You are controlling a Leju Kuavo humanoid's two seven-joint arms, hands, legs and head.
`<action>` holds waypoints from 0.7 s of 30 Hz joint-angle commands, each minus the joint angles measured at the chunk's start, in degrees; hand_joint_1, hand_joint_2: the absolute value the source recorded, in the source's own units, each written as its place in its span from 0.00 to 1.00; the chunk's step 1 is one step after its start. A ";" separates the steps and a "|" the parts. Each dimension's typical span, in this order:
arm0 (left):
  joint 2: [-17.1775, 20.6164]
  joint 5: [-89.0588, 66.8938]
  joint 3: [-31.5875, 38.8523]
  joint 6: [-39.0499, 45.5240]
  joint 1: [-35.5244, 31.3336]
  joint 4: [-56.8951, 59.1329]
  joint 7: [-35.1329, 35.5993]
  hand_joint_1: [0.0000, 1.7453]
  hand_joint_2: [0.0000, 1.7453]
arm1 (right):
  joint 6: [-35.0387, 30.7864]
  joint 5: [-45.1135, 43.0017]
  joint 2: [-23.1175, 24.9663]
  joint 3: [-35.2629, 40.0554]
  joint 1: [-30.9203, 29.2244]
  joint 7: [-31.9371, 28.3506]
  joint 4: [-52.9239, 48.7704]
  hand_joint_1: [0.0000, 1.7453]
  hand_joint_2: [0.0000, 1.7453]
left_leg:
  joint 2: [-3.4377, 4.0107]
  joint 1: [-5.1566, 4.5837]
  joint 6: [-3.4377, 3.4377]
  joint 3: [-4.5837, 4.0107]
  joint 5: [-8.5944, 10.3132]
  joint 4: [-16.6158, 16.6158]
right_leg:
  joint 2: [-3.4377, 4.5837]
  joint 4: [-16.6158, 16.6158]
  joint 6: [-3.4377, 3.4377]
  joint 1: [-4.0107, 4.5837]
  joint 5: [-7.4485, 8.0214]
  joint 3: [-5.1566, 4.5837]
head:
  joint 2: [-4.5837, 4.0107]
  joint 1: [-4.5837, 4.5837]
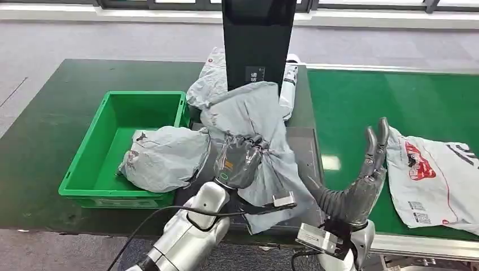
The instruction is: Moved the parcel from conveyor to table for the left to box.
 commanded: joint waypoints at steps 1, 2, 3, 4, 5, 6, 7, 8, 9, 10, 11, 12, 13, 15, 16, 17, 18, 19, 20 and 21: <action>2.79 -4.36 4.86 -0.26 4.09 -17.07 0.30 1.00 1.00 | -1.12 -0.67 0.27 -2.04 -1.24 0.15 1.59 0.00 1.00 | 0.18 0.00 0.08 0.07 -0.03 -0.04 | 0.12 -0.05 -0.11 0.04 0.02 0.03 | 0.02 0.00; 2.84 -4.36 5.02 -0.26 4.19 -17.35 0.18 1.00 1.00 | -1.24 -0.67 0.20 -2.00 -1.25 0.15 1.64 0.00 1.00 | 0.25 -0.01 0.11 0.15 -0.04 -0.10 | 0.17 -0.10 -0.16 0.04 0.03 0.08 | 0.02 0.00; 2.99 -4.36 5.47 -0.26 4.56 -18.99 -0.17 1.00 1.00 | -1.49 -0.80 -0.01 -1.86 -1.23 0.15 1.79 0.00 1.00 | 0.18 -0.02 0.09 0.16 -0.03 -0.09 | 0.12 -0.09 -0.13 0.02 0.01 0.11 | 0.02 0.00; 3.16 -4.36 5.57 -0.26 4.65 -19.49 -0.22 1.00 1.00 | -1.59 -0.81 -0.09 -1.84 -1.22 0.15 1.85 0.00 1.00 | 0.21 0.00 0.14 0.26 -0.04 -0.16 | 0.11 -0.17 -0.20 0.06 0.01 0.23 | 0.02 0.00; 3.84 -4.36 5.68 -0.26 4.89 -21.83 0.07 1.00 1.00 | -1.93 -1.02 -0.38 -1.70 -1.23 0.15 2.04 0.00 1.00 | 0.20 -0.04 0.11 0.20 -0.03 -0.14 | 0.13 -0.12 -0.16 0.01 0.01 0.15 | 0.02 0.00; 3.85 -4.36 5.87 -0.26 5.23 -23.00 0.10 1.00 1.00 | -2.12 -1.14 -0.54 -1.61 -1.23 0.15 2.17 0.00 1.00 | 0.16 0.00 0.09 0.15 -0.03 -0.09 | 0.11 -0.10 -0.13 0.04 0.02 0.13 | 0.02 0.00; 2.44 -4.36 7.59 -0.26 6.53 -24.51 -1.20 1.00 1.00 | -2.50 -1.34 -0.82 -1.43 -1.15 0.15 2.42 0.00 1.00 | 0.18 -0.03 0.07 0.14 -0.03 -0.09 | 0.14 -0.06 -0.12 0.00 0.01 0.09 | 0.02 0.02; 1.95 -4.22 8.93 -0.26 6.93 -24.89 -2.02 1.00 1.00 | -2.69 -1.41 -0.94 -1.42 -1.06 0.15 2.41 0.00 1.00 | 0.26 -0.01 0.12 0.22 -0.05 -0.13 | 0.19 -0.13 -0.18 0.04 0.02 0.15 | 0.00 0.00; 1.28 -3.14 12.86 -0.26 7.14 -25.05 -3.16 1.00 1.00 | -2.69 -1.45 -1.09 -1.45 -0.74 0.15 2.09 0.00 1.00 | 0.20 -0.03 0.09 0.16 -0.05 -0.09 | 0.16 -0.08 -0.13 0.01 0.01 0.12 | 0.00 0.02; 1.09 -2.84 14.72 -0.26 7.06 -25.22 -4.27 1.00 1.00 | -2.69 -1.48 -1.16 -1.41 -0.59 0.15 1.93 0.00 1.00 | 0.23 -0.02 0.12 0.25 -0.04 -0.15 | 0.16 -0.14 -0.19 0.03 0.02 0.20 | 0.02 0.02; 0.27 -1.94 19.50 -0.26 6.85 -25.86 -5.05 1.00 1.00 | -2.69 -1.50 -1.20 -1.44 -0.31 0.15 1.59 0.00 1.00 | 0.29 0.00 0.15 0.33 -0.05 -0.21 | 0.20 -0.21 -0.23 0.06 0.03 0.26 | 0.00 0.00; 0.26 -0.62 21.84 -0.26 6.47 -25.53 -6.61 1.00 1.00 | -2.69 -1.51 -1.24 -1.43 -0.17 0.15 1.48 0.00 1.00 | 0.23 0.01 0.08 0.20 -0.05 -0.10 | 0.18 -0.10 -0.15 0.05 0.01 0.14 | 0.02 0.00; 0.26 -0.62 21.84 -0.26 6.47 -25.53 -6.61 1.00 1.00 | -2.69 -1.51 -1.24 -1.43 -0.17 0.15 1.48 0.00 1.00 | 0.28 0.00 0.13 0.30 -0.04 -0.18 | 0.20 -0.17 -0.21 0.06 0.02 0.23 | 0.02 0.00; 0.26 -0.62 21.84 -0.26 6.47 -25.53 -6.61 1.00 1.00 | -2.69 -1.51 -1.24 -1.43 -0.17 0.15 1.48 0.00 1.00 | 0.17 0.00 0.08 0.15 -0.02 -0.10 | 0.13 -0.08 -0.17 0.04 -0.01 0.10 | 0.02 0.00; 0.26 -0.62 21.84 -0.26 6.47 -25.53 -6.61 1.00 1.00 | -2.69 -1.51 -1.24 -1.43 -0.17 0.15 1.48 0.00 1.00 | 0.18 -0.01 0.12 0.23 -0.02 -0.15 | 0.12 -0.12 -0.22 0.04 -0.02 0.16 | 0.02 0.00; 0.26 0.38 24.84 -0.26 5.84 -24.48 -7.74 1.00 1.00 | -2.69 -1.52 -1.25 -1.42 -0.07 0.15 1.45 0.00 1.00 | 0.09 -0.01 0.10 0.17 0.00 -0.10 | 0.05 -0.07 -0.19 0.04 -0.03 0.10 | 0.02 0.00; 0.26 -0.49 26.88 -0.26 5.14 -23.32 -7.07 1.00 1.00 | -2.69 -1.59 -1.27 -1.41 -0.05 0.15 1.47 0.00 1.00 | 0.09 0.01 0.14 0.23 0.00 -0.15 | 0.01 -0.14 -0.23 0.07 -0.03 0.18 | 0.02 0.02; 0.26 1.06 30.48 -0.26 4.12 -22.85 -7.08 1.00 1.00 | -2.69 -1.75 -1.42 -1.20 0.06 0.15 1.45 0.00 1.00 | 0.15 0.01 0.12 0.24 0.00 -0.15 | 0.07 -0.13 -0.21 0.06 -0.01 0.16 | 0.02 0.00; 0.26 1.18 36.83 -0.26 1.82 -18.80 -8.81 1.00 1.00 | -2.69 -2.30 -1.84 -0.67 0.08 0.15 1.52 0.00 1.00 | 0.13 0.02 0.07 0.16 -0.01 -0.08 | 0.07 -0.07 -0.16 0.06 -0.02 0.11 | 0.02 0.00; 0.26 1.98 40.95 -0.26 0.34 -17.34 -11.07 1.00 1.00 | -2.69 -2.52 -2.05 -0.39 0.03 0.15 1.60 0.00 1.00 | 0.20 0.01 0.14 0.27 0.00 -0.16 | 0.10 -0.16 -0.22 0.07 0.00 0.21 | 0.00 0.00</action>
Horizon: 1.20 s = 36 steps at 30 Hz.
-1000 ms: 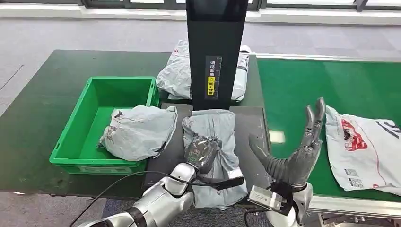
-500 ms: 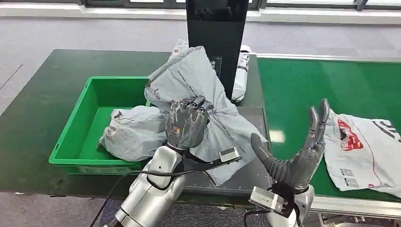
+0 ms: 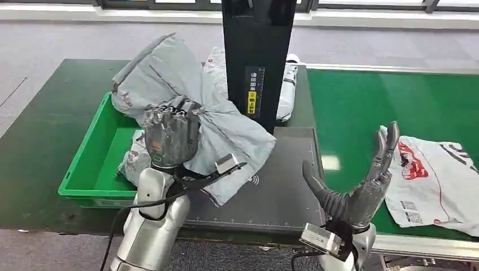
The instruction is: Moved the parcel from conveyor to table for the left to box.
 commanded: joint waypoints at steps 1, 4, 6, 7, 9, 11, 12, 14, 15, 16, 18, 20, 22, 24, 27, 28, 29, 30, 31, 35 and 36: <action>-1.25 3.15 31.49 -0.26 -7.86 11.82 -6.87 1.00 1.00 | 0.11 -1.92 -2.44 0.17 -0.77 0.15 1.89 0.00 1.00 | 0.24 -0.02 0.11 0.21 -0.02 -0.08 | 0.17 -0.09 -0.15 0.03 0.05 0.15 | 0.00 0.00; 0.20 1.55 46.14 -0.26 -13.07 18.04 -10.57 1.00 1.00 | 0.82 -2.29 -2.64 0.33 -1.63 0.15 3.02 0.00 1.00 | 0.38 0.01 0.11 0.35 0.04 -0.20 | 0.34 -0.17 -0.25 0.07 0.14 0.19 | 0.00 0.02; 1.13 1.94 53.13 -0.26 -15.22 21.52 -12.74 1.00 1.00 | 0.96 -2.42 -2.90 0.55 -1.82 0.15 3.35 0.00 1.00 | 0.36 0.01 0.11 0.37 0.08 -0.26 | 0.29 -0.21 -0.29 0.08 0.15 0.22 | 0.00 0.02; 1.14 2.10 54.02 -0.26 -15.55 22.05 -13.18 1.00 1.00 | 0.99 -2.50 -2.94 0.62 -1.85 0.15 3.40 0.00 1.00 | 0.41 -0.02 0.06 0.37 0.05 -0.22 | 0.35 -0.14 -0.23 0.04 0.11 0.18 | 0.00 0.00; 1.43 0.45 55.13 -0.26 -15.96 23.33 -12.03 1.00 1.00 | 1.07 -2.72 -3.18 0.62 -1.98 0.15 3.35 0.00 1.00 | 0.35 0.02 0.05 0.37 0.09 -0.26 | 0.31 -0.17 -0.29 0.08 0.13 0.19 | 0.00 0.00; 1.65 -0.05 55.44 -0.26 -16.08 24.03 -10.91 1.00 1.00 | 1.23 -2.83 -3.38 0.64 -2.13 0.15 3.36 0.00 1.00 | 0.13 0.03 -0.04 0.24 0.09 -0.13 | 0.16 -0.06 -0.17 0.06 0.05 0.12 | 0.00 0.00; 1.75 0.05 55.43 -0.26 -16.15 24.32 -10.79 1.00 1.00 | 1.26 -2.82 -3.41 0.64 -2.16 0.15 3.36 0.00 1.00 | 0.11 0.07 0.00 0.26 0.09 -0.15 | 0.12 -0.12 -0.20 0.11 0.06 0.18 | 0.00 0.00; 1.75 0.05 55.43 -0.26 -16.15 24.32 -10.79 1.00 1.00 | 1.26 -2.82 -3.41 0.64 -2.16 0.15 3.36 0.00 1.00 | 0.07 0.05 0.05 0.28 0.09 -0.17 | 0.07 -0.15 -0.22 0.11 0.05 0.24 | -0.02 0.02; 1.75 0.05 55.43 -0.26 -16.15 24.32 -10.79 1.00 1.00 | 1.26 -2.82 -3.41 0.64 -2.16 0.15 3.36 0.00 1.00 | 0.08 0.06 0.02 0.24 0.07 -0.13 | 0.09 -0.11 -0.19 0.10 0.05 0.20 | 0.00 0.00; 1.75 0.05 55.43 -0.26 -16.15 24.32 -10.79 1.00 1.00 | 1.26 -2.82 -3.41 0.64 -2.16 0.15 3.36 0.00 1.00 | 0.08 0.06 0.00 0.18 0.07 -0.10 | 0.11 -0.07 -0.17 0.08 0.04 0.15 | 0.00 0.02; 1.66 -0.44 55.26 -0.26 -16.08 24.32 -10.27 1.00 1.00 | 1.28 -2.78 -3.34 0.63 -2.16 0.15 3.34 0.00 1.00 | 0.07 0.07 0.03 0.24 0.07 -0.16 | 0.07 -0.13 -0.23 0.11 0.05 0.24 | 0.00 0.02; 3.22 0.35 53.50 -0.26 -16.30 25.94 -9.12 1.00 1.00 | 1.28 -2.72 -3.28 0.57 -2.08 0.15 3.32 0.00 1.00 | 0.05 0.04 0.06 0.27 0.08 -0.19 | 0.03 -0.14 -0.28 0.09 0.04 0.26 | 0.00 0.00; 1.77 -0.29 52.32 -0.26 -15.54 23.48 -9.18 0.00 1.00 | 1.61 -2.83 -3.15 0.40 -2.14 0.15 3.22 0.00 1.00 | 0.02 0.06 0.01 0.14 0.06 -0.09 | 0.04 -0.05 -0.19 0.09 0.04 0.13 | 0.00 0.00; 1.02 0.37 52.00 -0.26 -15.27 22.49 -10.95 0.00 1.00 | 1.75 -2.85 -2.90 0.27 -2.46 0.15 3.50 0.00 1.00 | 0.02 0.04 0.03 0.14 0.07 -0.10 | 0.03 -0.05 -0.21 0.08 0.04 0.11 | 0.00 0.02; -0.46 1.10 52.02 -0.26 -14.48 19.38 -13.27 0.00 1.00 | 2.00 -2.37 -2.31 -0.22 -2.80 0.15 3.70 0.00 1.00 | 0.02 0.07 0.01 0.09 0.06 -0.05 | 0.03 -0.03 -0.18 0.11 0.04 0.07 | 0.00 0.00; -0.98 2.26 52.33 -0.26 -14.10 17.81 -14.57 0.00 1.00 | 2.11 -2.18 -2.11 -0.41 -2.81 0.15 3.64 0.00 1.00 | 0.04 0.07 0.07 0.15 0.06 -0.10 | 0.02 -0.09 -0.23 0.12 0.05 0.14 | 0.00 0.02; -1.25 2.89 52.56 -0.26 -13.92 17.17 -15.52 0.00 1.00 | 2.10 -2.09 -2.02 -0.51 -2.77 0.15 3.59 0.00 1.00 | 0.05 0.09 0.02 0.07 0.05 -0.04 | 0.06 -0.05 -0.17 0.12 0.05 0.06 | -0.02 0.00; -1.25 5.20 52.82 -0.26 -13.48 15.32 -17.53 0.00 1.00 | 2.10 -2.02 -1.81 -0.97 -2.81 0.15 3.80 0.00 1.00 | 0.06 0.06 0.07 0.15 0.05 -0.10 | 0.04 -0.09 -0.22 0.11 0.05 0.12 | 0.00 0.02; -1.25 5.20 52.82 -0.26 -13.48 15.32 -17.53 0.00 1.00 | 2.10 -2.02 -1.81 -0.97 -2.81 0.15 3.80 0.00 1.00 | 0.05 0.09 0.02 0.10 0.04 -0.06 | 0.06 -0.07 -0.17 0.13 0.04 0.09 | 0.00 0.02; -1.25 5.20 52.82 -0.26 -13.48 15.32 -17.53 0.00 1.00 | 2.10 -2.02 -1.81 -0.97 -2.81 0.15 3.80 0.00 1.00 | 0.05 0.07 0.00 0.12 0.04 -0.08 | 0.07 -0.05 -0.17 0.10 0.03 0.10 | 0.00 0.02; -1.25 5.20 52.82 -0.26 -13.48 15.32 -17.53 0.00 1.00 | 2.10 -2.02 -1.81 -0.97 -2.81 0.15 3.80 0.00 1.00 | 0.09 0.06 0.05 0.22 0.03 -0.14 | 0.08 -0.11 -0.23 0.11 0.03 0.19 | 0.00 0.02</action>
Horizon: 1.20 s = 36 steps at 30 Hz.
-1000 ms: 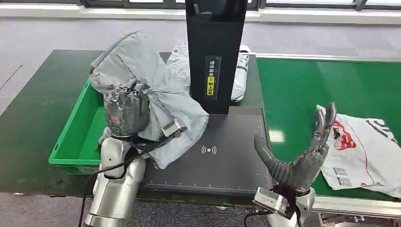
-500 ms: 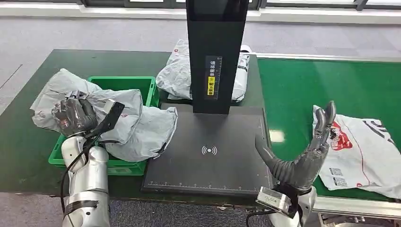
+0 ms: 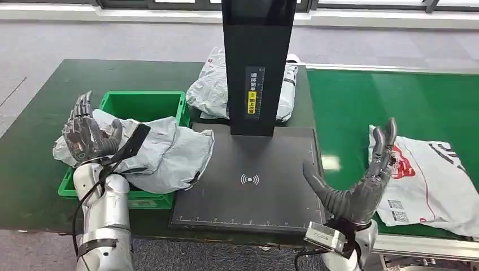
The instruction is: Moved the parcel from conveyor to table for the left to box.
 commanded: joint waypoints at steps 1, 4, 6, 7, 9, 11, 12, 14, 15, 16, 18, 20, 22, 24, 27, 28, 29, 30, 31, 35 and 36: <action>-0.74 0.79 2.19 -0.19 -1.03 -1.14 -0.48 0.00 1.00 | 0.03 -0.07 -0.46 -0.97 -1.97 0.15 3.40 0.00 1.00 | 0.08 0.01 0.12 0.14 -0.02 -0.08 | -0.01 -0.09 -0.15 0.06 0.00 0.14 | 0.00 -0.02; -0.74 3.21 2.77 -0.19 -0.77 -2.83 -3.21 0.00 1.00 | -0.23 -0.17 -0.34 -1.80 -2.23 0.15 4.07 0.00 1.00 | 0.13 -0.02 0.15 0.19 -0.01 -0.12 | 0.02 -0.11 -0.17 0.04 0.01 0.16 | 0.00 0.00; -0.74 7.25 3.23 -0.19 -0.36 -4.91 -6.48 0.00 1.00 | -0.78 0.20 0.10 -4.25 -3.21 0.15 6.35 0.00 1.00 | 0.16 0.00 0.16 0.19 -0.01 -0.12 | 0.04 -0.14 -0.18 0.07 0.03 0.16 | 0.00 0.00; -0.74 8.47 3.41 -0.19 -0.23 -5.77 -7.65 0.00 1.00 | -0.87 0.29 0.16 -5.04 -3.68 0.15 7.22 0.00 1.00 | 0.15 0.03 0.13 0.14 -0.02 -0.08 | 0.06 -0.11 -0.14 0.08 0.04 0.12 | 0.00 0.00; -0.74 17.05 3.91 -0.19 0.07 -8.03 -13.25 0.00 1.00 | -2.17 1.87 0.72 -9.33 -5.68 0.15 11.78 0.00 1.00 | 0.20 0.03 0.14 0.17 -0.01 -0.09 | 0.10 -0.15 -0.14 0.09 0.06 0.14 | 0.00 -0.02; -0.74 24.33 -0.48 -0.19 2.65 -13.10 -13.25 0.00 1.00 | -2.17 3.60 1.11 -13.80 -8.51 0.15 16.78 0.00 1.00 | 0.21 0.03 0.19 0.24 0.01 -0.16 | 0.09 -0.23 -0.19 0.10 0.09 0.23 | 0.00 0.00; -0.74 29.27 -3.18 -0.19 4.29 -16.50 -13.25 0.00 1.00 | -2.17 6.13 1.84 -17.40 -10.21 0.15 19.28 0.00 1.00 | 0.19 0.03 0.14 0.16 -0.01 -0.09 | 0.10 -0.15 -0.13 0.08 0.07 0.13 | 0.00 0.00; -0.74 39.10 -8.96 -0.19 7.20 -20.61 -13.25 0.00 1.00 | -2.17 11.47 3.28 -24.13 -13.11 0.15 23.24 0.00 1.00 | 0.19 0.02 0.14 0.15 -0.01 -0.08 | 0.11 -0.15 -0.12 0.07 0.07 0.14 | 0.00 -0.02; -0.74 45.44 -14.14 -0.19 9.24 -22.33 -13.25 0.00 1.00 | -2.17 14.47 3.94 -28.82 -15.21 0.15 26.57 0.00 1.00 | 0.18 0.03 0.17 0.19 0.01 -0.12 | 0.08 -0.20 -0.17 0.09 0.08 0.17 | 0.00 0.00; -0.74 50.46 -18.59 -0.19 11.15 -24.09 -13.25 0.00 1.00 | -2.17 14.27 3.19 -30.80 -17.25 0.15 30.67 0.00 1.00 | 0.05 0.02 0.12 0.08 0.01 -0.04 | -0.01 -0.10 -0.11 0.06 0.04 0.09 | 0.00 0.00; -0.12 57.99 -24.45 -0.19 13.68 -27.29 -13.25 0.00 1.00 | -2.17 15.08 2.22 -35.08 -19.67 0.15 34.94 0.00 1.00 | -0.04 0.04 0.16 0.12 0.03 -0.07 | -0.12 -0.19 -0.11 0.09 0.05 0.19 | 0.00 -0.02; 2.78 66.98 -30.88 -0.38 15.71 -28.97 -13.25 0.00 1.00 | -2.17 17.87 1.64 -40.60 -21.84 0.15 38.94 0.00 1.00 | -0.09 0.02 0.17 0.17 0.02 -0.07 | -0.19 -0.18 -0.13 0.08 0.01 0.24 | -0.02 -0.02; 3.68 77.22 -32.76 -10.61 17.84 -31.35 -13.25 0.00 1.00 | -2.17 27.35 2.68 -53.51 -24.84 0.15 41.49 0.00 1.00 | -0.22 0.00 0.18 0.13 0.02 -0.04 | -0.31 -0.16 -0.11 0.05 0.01 0.28 | -0.02 0.00; 2.04 80.37 -30.96 -19.03 19.21 -31.92 -13.25 0.00 1.00 | -2.17 31.03 2.49 -59.48 -25.87 0.15 41.91 0.00 1.00 | -0.26 -0.02 0.18 0.16 0.02 -0.11 | -0.33 -0.22 -0.13 0.04 0.02 0.32 | 0.00 -0.02; -0.74 86.07 -28.67 -33.60 22.53 -31.20 -13.25 0.00 1.00 | -2.17 45.02 3.06 -74.48 -28.70 2.42 38.33 0.00 1.00 | -0.36 -0.11 0.25 0.30 0.02 -0.22 | -0.43 -0.30 -0.17 -0.03 -0.01 0.46 | 0.00 -0.02; -0.74 88.10 -29.63 -37.05 23.35 -29.70 -13.25 0.00 1.00 | -2.17 48.45 2.76 -75.88 -28.69 5.11 37.59 0.00 1.00 | -0.37 -0.11 0.20 0.19 -0.01 -0.13 | -0.45 -0.20 -0.07 -0.06 -0.06 0.37 | 0.00 -0.02; -0.74 88.10 -29.63 -37.05 23.35 -29.70 -13.25 0.00 1.00 | -2.17 48.45 2.76 -75.88 -28.69 5.11 37.59 0.00 1.00 | -0.37 -0.13 0.17 0.16 -0.03 -0.11 | -0.43 -0.15 -0.04 -0.08 -0.07 0.31 | 0.00 0.00; -0.74 88.10 -29.63 -37.05 23.35 -29.70 -13.25 0.00 1.00 | -2.17 48.45 2.76 -75.88 -28.69 5.11 37.59 0.00 1.00 | -0.36 -0.12 0.25 0.32 -0.04 -0.23 | -0.46 -0.31 -0.12 -0.05 -0.07 0.50 | -0.02 0.00; -0.74 88.31 -30.41 -37.66 23.76 -29.57 -13.25 0.00 1.00 | -2.17 49.37 2.34 -76.12 -28.52 5.82 37.39 0.00 1.00 | -0.27 -0.12 0.19 0.25 -0.07 -0.14 | -0.34 -0.21 -0.07 -0.07 -0.07 0.39 | 0.00 0.00; -0.74 93.63 -32.04 -46.58 24.47 -24.37 -13.25 0.00 1.00 | -2.17 54.36 0.73 -71.42 -26.47 16.97 36.91 0.00 1.00 | -0.18 -0.15 0.22 0.32 -0.07 -0.25 | -0.25 -0.29 -0.10 -0.08 -0.05 0.45 | 0.00 0.00; -0.74 93.63 -32.04 -46.58 24.47 -24.37 -13.25 0.00 1.00 | -2.17 54.36 0.73 -71.42 -26.47 16.97 36.91 0.00 1.00 | -0.21 -0.13 0.19 0.24 -0.06 -0.20 | -0.26 -0.25 -0.07 -0.07 -0.05 0.38 | -0.02 0.00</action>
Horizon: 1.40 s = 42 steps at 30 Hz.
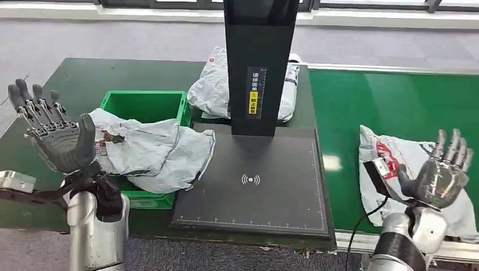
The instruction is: Moved the parcel from conveyor to table for the left to box.
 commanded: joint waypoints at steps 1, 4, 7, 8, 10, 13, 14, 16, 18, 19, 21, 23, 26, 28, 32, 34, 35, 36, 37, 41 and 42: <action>-1.79 6.20 -5.67 -9.68 8.51 5.73 0.19 0.00 1.00 | -0.09 4.59 -1.13 -7.17 -1.80 12.12 4.95 0.00 1.00 | 0.22 -0.07 0.20 0.53 -0.04 -0.35 | 0.10 -0.35 -0.19 0.01 0.01 0.47 | 0.00 0.00; -1.79 9.53 -6.40 -13.76 9.62 7.58 0.19 0.00 1.00 | -0.09 6.92 -2.28 -10.03 -4.32 14.09 11.41 0.00 1.00 | 0.20 -0.05 0.22 0.54 -0.04 -0.35 | 0.09 -0.37 -0.21 0.03 0.01 0.46 | -0.02 0.00; -1.79 9.83 -6.81 -13.95 10.27 7.42 0.19 0.00 1.00 | -0.09 3.95 -3.37 -7.23 -3.65 15.97 13.70 0.00 1.00 | 0.26 -0.06 0.17 0.42 -0.05 -0.26 | 0.20 -0.27 -0.14 0.01 0.02 0.30 | 0.00 0.00; -1.79 8.84 -6.68 -13.74 10.42 7.41 0.19 0.00 1.00 | -0.09 3.11 -4.60 -7.11 -4.25 17.11 18.06 0.00 1.00 | 0.23 -0.02 0.14 0.33 -0.06 -0.19 | 0.19 -0.22 -0.10 0.02 0.02 0.24 | 0.00 0.00; -1.79 9.02 -7.05 -13.81 11.15 7.70 0.19 0.00 1.00 | -0.09 -0.07 -8.08 -6.85 -6.46 18.43 29.20 0.00 1.00 | 0.33 0.00 0.15 0.37 -0.08 -0.18 | 0.28 -0.25 -0.11 0.05 0.04 0.25 | 0.00 0.00; -1.79 7.72 -7.18 -13.07 12.27 6.50 0.19 0.00 1.00 | -0.09 -2.82 -10.94 -6.21 -8.23 18.62 38.12 0.00 1.00 | 0.39 0.01 0.22 0.47 -0.09 -0.25 | 0.30 -0.36 -0.15 0.08 0.06 0.36 | 0.00 -0.02; -1.79 7.65 -7.05 -12.81 12.44 6.41 0.19 0.00 1.00 | 1.81 -6.19 -11.93 -7.01 -9.28 16.08 41.45 0.00 1.00 | 0.32 -0.03 0.17 0.37 -0.08 -0.18 | 0.27 -0.24 -0.11 0.03 0.03 0.25 | 0.00 -0.02; -1.79 7.56 -6.81 -13.32 12.59 6.59 0.19 0.00 1.00 | 3.75 -7.72 -12.22 -7.52 -9.84 15.10 42.51 0.00 1.00 | 0.43 -0.04 0.18 0.41 -0.10 -0.22 | 0.34 -0.26 -0.13 0.02 0.04 0.30 | -0.02 -0.02; -1.79 7.56 -6.81 -13.32 12.59 6.59 0.19 0.00 1.00 | 3.75 -7.72 -12.22 -7.52 -9.84 15.10 42.51 0.00 1.00 | 0.35 -0.04 0.16 0.33 -0.10 -0.17 | 0.27 -0.19 -0.12 0.01 0.01 0.24 | 0.00 -0.02; -1.79 7.56 -6.81 -13.32 12.59 6.59 0.19 0.00 1.00 | 3.75 -7.72 -12.22 -7.52 -9.84 15.10 42.51 0.00 1.00 | 0.29 -0.05 0.13 0.29 -0.09 -0.12 | 0.25 -0.12 -0.10 0.00 -0.01 0.17 | 0.00 -0.02; -1.79 7.56 -6.81 -13.32 12.59 6.59 0.19 0.00 1.00 | 3.75 -7.72 -12.22 -7.52 -9.84 15.10 42.51 0.00 1.00 | 0.30 -0.01 0.17 0.34 -0.10 -0.16 | 0.21 -0.20 -0.16 0.06 -0.01 0.25 | -0.02 -0.02; -1.79 7.56 -6.81 -13.32 12.59 6.59 0.19 0.00 1.00 | 3.75 -7.72 -12.22 -7.52 -9.84 15.10 42.51 0.00 1.00 | 0.23 -0.02 0.14 0.23 -0.08 -0.11 | 0.16 -0.13 -0.10 0.03 -0.01 0.16 | 0.00 0.00; -1.79 7.01 -6.59 -12.65 12.48 6.78 0.19 0.00 1.00 | 4.40 -8.44 -12.35 -7.05 -9.86 15.05 42.92 0.00 1.00 | 0.28 -0.06 0.15 0.25 -0.08 -0.13 | 0.20 -0.11 -0.10 -0.02 -0.01 0.15 | 0.00 0.00; -1.79 7.20 -6.37 -12.78 12.58 6.68 0.19 0.00 1.00 | 5.44 -9.01 -12.40 -6.87 -10.20 14.87 43.29 0.00 1.00 | 0.31 -0.06 0.16 0.28 -0.08 -0.15 | 0.22 -0.14 -0.12 -0.01 0.00 0.18 | 0.00 -0.02; -1.79 6.07 -6.24 -12.09 12.74 6.29 0.19 0.00 1.00 | 6.72 -9.61 -12.27 -5.67 -10.80 15.45 43.65 0.00 1.00 | 0.43 -0.05 0.19 0.32 -0.11 -0.16 | 0.32 -0.17 -0.16 0.01 0.01 0.20 | 0.00 0.00; -1.79 5.46 -6.31 -11.64 12.57 6.47 0.19 0.00 1.00 | 8.28 -9.74 -12.47 -5.18 -10.98 16.18 44.05 0.00 1.00 | 0.41 -0.05 0.20 0.33 -0.11 -0.17 | 0.30 -0.19 -0.17 0.02 0.01 0.23 | 0.00 -0.02; -1.79 5.41 -6.25 -11.75 12.35 6.62 0.19 0.00 1.00 | 9.62 -8.87 -12.87 -4.41 -10.94 18.14 44.61 0.00 1.00 | 0.40 -0.09 0.21 0.37 -0.10 -0.21 | 0.27 -0.20 -0.18 -0.01 0.00 0.25 | 0.00 -0.02; -1.79 5.20 -6.18 -11.73 12.13 6.85 0.19 0.00 1.00 | 10.76 -8.30 -13.10 -3.87 -10.83 19.99 44.88 0.00 1.00 | 0.29 -0.05 0.16 0.28 -0.09 -0.15 | 0.20 -0.15 -0.13 0.00 -0.01 0.20 | 0.00 -0.02; -1.79 5.17 -6.15 -11.80 12.03 7.02 0.19 0.00 1.00 | 11.52 -7.76 -13.28 -3.44 -10.75 21.10 45.17 0.00 1.00 | 0.38 -0.06 0.22 0.40 -0.10 -0.22 | 0.24 -0.23 -0.19 0.01 -0.01 0.30 | -0.02 -0.02; -1.79 3.86 -5.46 -11.83 10.40 9.04 0.19 0.00 1.00 | 14.44 -5.59 -13.15 -1.11 -10.21 24.72 45.01 1.00 1.00 | 0.28 -0.05 0.22 0.36 -0.08 -0.21 | 0.16 -0.23 -0.17 0.02 -0.01 0.30 | 0.00 -0.02; -1.79 3.51 -5.46 -11.59 10.32 9.21 0.19 0.00 1.00 | 14.53 -5.63 -13.04 -0.99 -10.14 24.78 44.90 1.00 1.00 | 0.23 -0.07 0.16 0.26 -0.06 -0.15 | 0.14 -0.13 -0.12 -0.02 -0.02 0.19 | 0.00 -0.02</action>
